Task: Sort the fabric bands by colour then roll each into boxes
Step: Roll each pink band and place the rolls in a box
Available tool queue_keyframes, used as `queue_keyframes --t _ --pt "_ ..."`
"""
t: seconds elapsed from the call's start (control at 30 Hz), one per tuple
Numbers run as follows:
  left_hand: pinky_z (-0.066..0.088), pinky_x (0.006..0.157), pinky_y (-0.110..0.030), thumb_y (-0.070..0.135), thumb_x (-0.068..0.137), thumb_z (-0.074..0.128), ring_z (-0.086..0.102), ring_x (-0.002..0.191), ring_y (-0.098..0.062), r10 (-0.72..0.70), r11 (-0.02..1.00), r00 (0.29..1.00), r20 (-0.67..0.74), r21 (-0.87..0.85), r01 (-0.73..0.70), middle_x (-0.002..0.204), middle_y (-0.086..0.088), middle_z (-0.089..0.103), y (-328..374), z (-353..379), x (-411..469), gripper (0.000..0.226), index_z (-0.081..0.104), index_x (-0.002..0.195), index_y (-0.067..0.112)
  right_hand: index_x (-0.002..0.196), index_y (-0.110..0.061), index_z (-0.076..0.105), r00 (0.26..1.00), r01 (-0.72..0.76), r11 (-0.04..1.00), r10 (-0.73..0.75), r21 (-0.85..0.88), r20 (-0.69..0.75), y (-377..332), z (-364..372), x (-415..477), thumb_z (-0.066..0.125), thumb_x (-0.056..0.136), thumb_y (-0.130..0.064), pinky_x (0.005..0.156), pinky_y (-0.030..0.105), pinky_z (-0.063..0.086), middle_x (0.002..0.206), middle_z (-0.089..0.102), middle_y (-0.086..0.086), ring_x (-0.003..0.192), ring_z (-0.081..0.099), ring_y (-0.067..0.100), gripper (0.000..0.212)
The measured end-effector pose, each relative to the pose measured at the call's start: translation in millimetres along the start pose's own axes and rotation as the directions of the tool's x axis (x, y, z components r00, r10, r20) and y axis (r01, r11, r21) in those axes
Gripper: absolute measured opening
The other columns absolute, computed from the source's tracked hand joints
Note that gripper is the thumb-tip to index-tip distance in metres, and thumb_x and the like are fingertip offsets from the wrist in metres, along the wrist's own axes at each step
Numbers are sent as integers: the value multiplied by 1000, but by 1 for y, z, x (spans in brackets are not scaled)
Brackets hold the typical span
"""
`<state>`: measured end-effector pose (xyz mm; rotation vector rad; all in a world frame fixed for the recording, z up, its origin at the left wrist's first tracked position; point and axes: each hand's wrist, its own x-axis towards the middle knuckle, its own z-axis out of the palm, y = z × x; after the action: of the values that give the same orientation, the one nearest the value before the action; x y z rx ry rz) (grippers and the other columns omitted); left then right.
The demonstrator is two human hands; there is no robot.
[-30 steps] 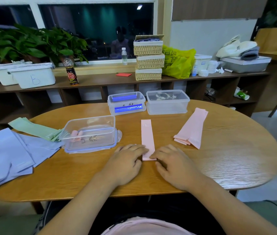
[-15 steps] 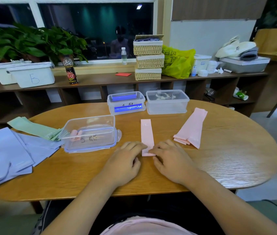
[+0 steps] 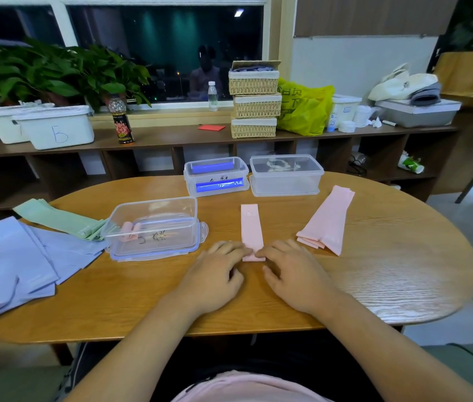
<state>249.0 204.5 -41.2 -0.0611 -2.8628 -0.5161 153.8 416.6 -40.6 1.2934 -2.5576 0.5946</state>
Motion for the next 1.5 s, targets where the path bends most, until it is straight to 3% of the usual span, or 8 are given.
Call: queue_keyframes --t 0.17,0.3,0.67,0.9,1.17,1.3,1.4,1.5 --pt "31 127 -37 7 96 48 33 149 -7 -55 994 998 14 -89 56 158 14 46 -18 -7 33 65 46 156 34 120 -38 66 999 31 998 -32 49 20 3 -3 17 60 101 -35 86 26 44 111 60 -22 102 47 2 20" --pt "33 124 -45 -1 93 43 36 147 -9 3 998 998 56 -60 0 157 14 50 -24 -3 47 72 49 154 36 122 -37 69 1000 16 994 -19 109 21 9 1 23 62 102 -37 88 23 42 106 55 -25 103 47 1 21" --pt "35 122 -43 16 98 48 41 144 -6 12 1000 999 33 18 -12 155 20 53 -28 7 40 57 57 149 41 127 -33 72 997 80 992 -80 96 -1 10 2 9 61 104 -35 86 15 35 115 59 -21 106 45 -1 25" --pt "35 122 -40 15 98 50 44 145 -8 5 1000 1000 -4 16 -5 154 17 56 -25 9 39 54 62 146 37 122 -33 73 998 55 993 -52 100 -30 12 7 8 62 101 -34 89 20 39 110 59 -19 105 47 3 23" --pt "33 124 -37 16 100 50 41 147 -10 16 999 1000 -8 29 -16 157 16 52 -24 8 37 54 58 150 36 133 -36 69 999 51 997 -52 63 15 12 5 12 57 104 -39 93 25 43 118 59 -22 106 43 0 32" --pt "44 113 -33 13 97 52 48 133 -5 60 998 991 -118 -16 -62 141 18 59 -17 -1 28 48 60 140 32 136 -41 67 998 42 997 -45 69 42 16 6 17 54 106 -39 95 32 48 114 55 -21 107 45 3 33" --pt "48 97 -30 16 97 53 52 116 -4 168 985 980 -104 -10 -170 121 21 60 -8 -4 17 36 64 127 32 136 -42 66 994 71 996 -74 45 75 16 4 23 49 108 -39 91 33 47 106 50 -21 103 44 5 33" --pt "49 93 -32 21 98 55 52 110 -4 164 986 982 -97 -1 -165 116 21 60 -5 -4 14 34 67 127 32 137 -41 66 992 80 996 -82 26 97 18 2 29 48 109 -39 90 35 48 106 49 -20 104 45 7 33"
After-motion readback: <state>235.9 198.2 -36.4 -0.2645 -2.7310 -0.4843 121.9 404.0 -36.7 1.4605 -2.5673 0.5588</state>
